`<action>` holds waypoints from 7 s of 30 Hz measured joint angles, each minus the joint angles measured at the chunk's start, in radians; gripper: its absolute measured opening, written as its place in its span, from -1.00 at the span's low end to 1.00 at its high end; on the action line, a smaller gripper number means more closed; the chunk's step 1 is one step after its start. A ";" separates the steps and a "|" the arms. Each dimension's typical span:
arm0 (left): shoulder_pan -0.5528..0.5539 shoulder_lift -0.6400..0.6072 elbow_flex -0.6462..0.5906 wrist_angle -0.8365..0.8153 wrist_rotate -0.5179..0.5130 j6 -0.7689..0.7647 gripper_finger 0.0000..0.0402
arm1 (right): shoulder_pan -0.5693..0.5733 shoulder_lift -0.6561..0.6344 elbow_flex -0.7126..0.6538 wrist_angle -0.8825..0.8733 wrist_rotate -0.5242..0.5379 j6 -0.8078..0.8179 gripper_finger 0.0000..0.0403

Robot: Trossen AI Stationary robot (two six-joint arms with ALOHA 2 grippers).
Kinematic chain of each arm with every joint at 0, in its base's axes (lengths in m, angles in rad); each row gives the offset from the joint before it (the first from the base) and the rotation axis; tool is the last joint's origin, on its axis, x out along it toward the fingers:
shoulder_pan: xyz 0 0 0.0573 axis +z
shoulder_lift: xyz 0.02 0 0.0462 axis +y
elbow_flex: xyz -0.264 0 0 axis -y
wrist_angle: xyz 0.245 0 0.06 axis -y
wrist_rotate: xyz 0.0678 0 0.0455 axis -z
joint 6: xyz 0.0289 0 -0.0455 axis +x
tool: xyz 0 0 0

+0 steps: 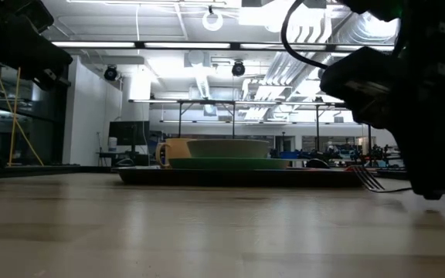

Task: Set up tray
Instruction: Put the blue fork on top of the red table napkin to the right of the green plate

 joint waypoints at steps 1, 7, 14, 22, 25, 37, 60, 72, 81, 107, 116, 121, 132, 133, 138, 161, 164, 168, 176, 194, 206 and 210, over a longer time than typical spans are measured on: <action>0.000 0.000 0.000 0.000 0.000 0.000 -0.72 | 0.000 -0.004 0.000 -0.001 -0.004 0.000 -1.00; 0.000 0.000 0.000 0.000 0.000 0.000 -0.72 | -0.003 -0.053 0.000 -0.017 0.003 0.002 -1.00; 0.000 0.000 0.000 0.000 0.000 0.000 -0.72 | -0.025 -0.137 0.000 -0.125 0.009 0.001 -1.00; 0.000 0.000 0.000 0.000 0.000 0.000 -0.72 | -0.072 -0.235 0.002 -0.238 0.047 -0.026 -1.00; 0.000 0.000 0.000 0.000 0.000 0.000 -0.72 | -0.098 -0.263 0.002 -0.263 0.058 -0.046 -1.00; 0.000 0.000 0.000 0.000 -0.001 0.000 -0.72 | -0.253 -0.305 0.002 -0.280 0.046 -0.209 -1.00; 0.000 0.000 0.000 0.000 -0.001 0.000 -0.72 | -0.648 -0.305 0.002 -0.280 -0.042 -0.557 -1.00; 0.000 0.000 0.000 0.000 -0.001 0.000 -0.72 | -0.817 -0.305 0.002 -0.238 -0.090 -0.685 -1.00; 0.000 0.000 0.000 0.005 -0.001 -0.015 -0.72 | -0.938 -0.304 0.002 -0.143 -0.127 -0.813 -1.00; 0.000 0.000 0.000 0.004 -0.011 -0.031 -0.72 | -1.085 -0.304 0.002 -0.032 -0.212 -0.917 -1.00; 0.000 0.000 0.000 0.003 -0.011 -0.031 -0.72 | -1.086 -0.263 0.002 -0.013 -0.188 -0.921 -1.00; 0.000 0.000 0.000 0.003 -0.011 -0.031 -0.72 | -1.090 -0.194 0.034 -0.031 -0.206 -0.958 -1.00; 0.000 0.000 0.000 0.003 -0.010 -0.053 -0.72 | -1.097 -0.005 0.334 -0.317 -0.116 -1.096 -1.00; 0.000 0.000 0.000 0.004 -0.010 -0.053 -0.72 | -1.097 0.007 0.355 -0.336 -0.110 -1.101 -1.00; 0.000 0.000 0.000 0.003 -0.008 -0.053 -0.72 | -1.097 0.047 0.421 -0.384 -0.091 -1.098 -1.00; 0.000 0.000 0.000 0.003 -0.008 -0.052 -0.72 | -1.089 0.051 0.376 -0.436 -0.058 -0.999 -1.00; 0.000 0.000 0.000 0.003 -0.008 -0.052 -0.72 | -1.089 0.051 0.354 -0.422 -0.070 -0.979 -1.00; 0.000 0.000 0.000 0.003 -0.011 -0.052 -0.72 | -1.083 0.051 0.336 -0.385 -0.086 -0.967 -1.00; 0.000 0.000 0.000 0.003 -0.029 -0.053 -0.72 | -1.065 0.051 0.325 -0.338 -0.093 -0.943 -1.00; 0.000 0.000 0.000 0.003 -0.034 -0.056 -0.72 | -1.061 0.137 0.325 -0.323 -0.113 -0.950 -1.00; 0.000 0.000 0.000 0.003 -0.034 -0.056 -0.72 | -1.065 0.137 0.325 -0.341 -0.101 -0.951 -1.00; 0.000 0.000 0.000 0.003 -0.034 -0.056 -0.72 | -1.065 0.137 0.325 -0.340 -0.099 -0.952 -1.00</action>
